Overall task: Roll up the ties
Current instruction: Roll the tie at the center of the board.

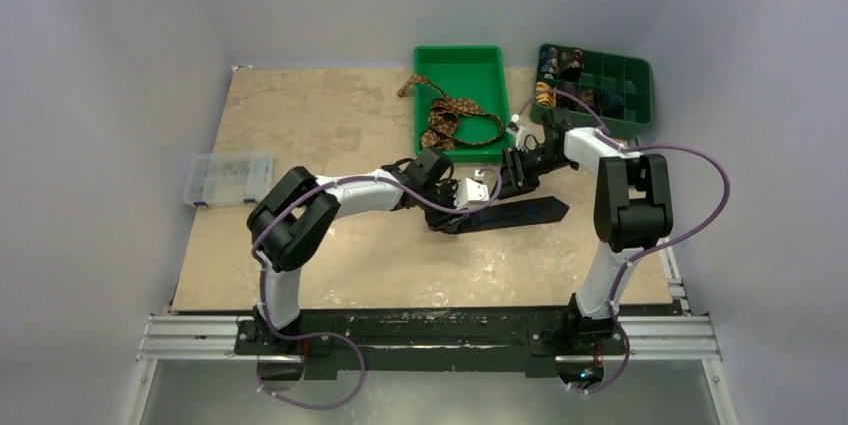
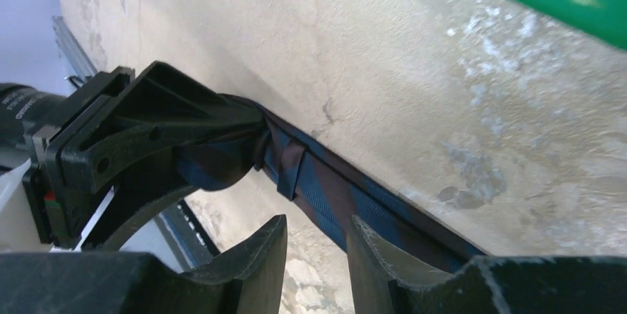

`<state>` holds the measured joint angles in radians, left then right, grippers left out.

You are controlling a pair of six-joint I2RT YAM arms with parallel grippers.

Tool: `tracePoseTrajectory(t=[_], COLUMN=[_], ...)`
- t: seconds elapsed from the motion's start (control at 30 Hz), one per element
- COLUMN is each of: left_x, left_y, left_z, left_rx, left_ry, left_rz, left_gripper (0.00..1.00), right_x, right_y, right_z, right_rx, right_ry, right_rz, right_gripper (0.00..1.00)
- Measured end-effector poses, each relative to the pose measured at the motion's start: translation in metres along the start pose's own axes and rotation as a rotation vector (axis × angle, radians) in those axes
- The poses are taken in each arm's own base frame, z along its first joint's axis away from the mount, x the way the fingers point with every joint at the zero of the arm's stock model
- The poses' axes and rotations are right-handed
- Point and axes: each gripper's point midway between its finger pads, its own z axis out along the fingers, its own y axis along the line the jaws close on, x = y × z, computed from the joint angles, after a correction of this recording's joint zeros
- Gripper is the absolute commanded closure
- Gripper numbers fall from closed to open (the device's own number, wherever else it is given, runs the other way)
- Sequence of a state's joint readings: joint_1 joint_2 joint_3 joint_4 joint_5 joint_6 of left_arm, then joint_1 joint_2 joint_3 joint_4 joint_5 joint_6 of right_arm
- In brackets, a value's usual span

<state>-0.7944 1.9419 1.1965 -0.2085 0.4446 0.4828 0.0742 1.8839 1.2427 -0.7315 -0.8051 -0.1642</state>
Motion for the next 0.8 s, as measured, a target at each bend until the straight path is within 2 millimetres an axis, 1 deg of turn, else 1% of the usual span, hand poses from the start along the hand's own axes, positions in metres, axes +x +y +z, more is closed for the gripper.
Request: tracePoseTrajectory(t=[0.1,0.17,0.23,0.3,0.57,0.73,0.8], left_x=[0.003,0.004,0.003,0.003,0.003,0.007,0.007], left_y=[-0.002,-0.002,-0.001,-0.001,-0.001,-0.001,0.0], left_z=[-0.004,-0.006,-0.005,-0.006,-0.004,-0.007,-0.007], left_rx=[0.02,0.034,0.044,0.05,0.031,0.031,0.023], left_ry=[0.025,0.05,0.067,0.079,0.133,0.15,0.154], left_rz=[-0.008,-0.02,-0.028,-0.03,-0.017,-0.027,-0.024], left_gripper=[0.87,0.86,0.86,0.86,0.86,0.85,0.85], right_x=[0.008,0.017,0.027,0.032,0.029,0.023,0.021], right_y=[0.007,0.015,0.024,0.032,0.06,0.065,0.066], right_z=[0.002,0.007,0.011,0.016,0.039,0.047,0.052], right_rx=[-0.038,-0.08,-0.115,-0.146,-0.243,-0.27,-0.282], right_ry=[0.011,0.016,0.023,0.025,0.006,-0.02,-0.022], right_rz=[0.034,0.074,0.12,0.148,0.188,0.205,0.222], right_gripper=[0.53,0.48,0.47,0.46,0.47,0.46,0.48])
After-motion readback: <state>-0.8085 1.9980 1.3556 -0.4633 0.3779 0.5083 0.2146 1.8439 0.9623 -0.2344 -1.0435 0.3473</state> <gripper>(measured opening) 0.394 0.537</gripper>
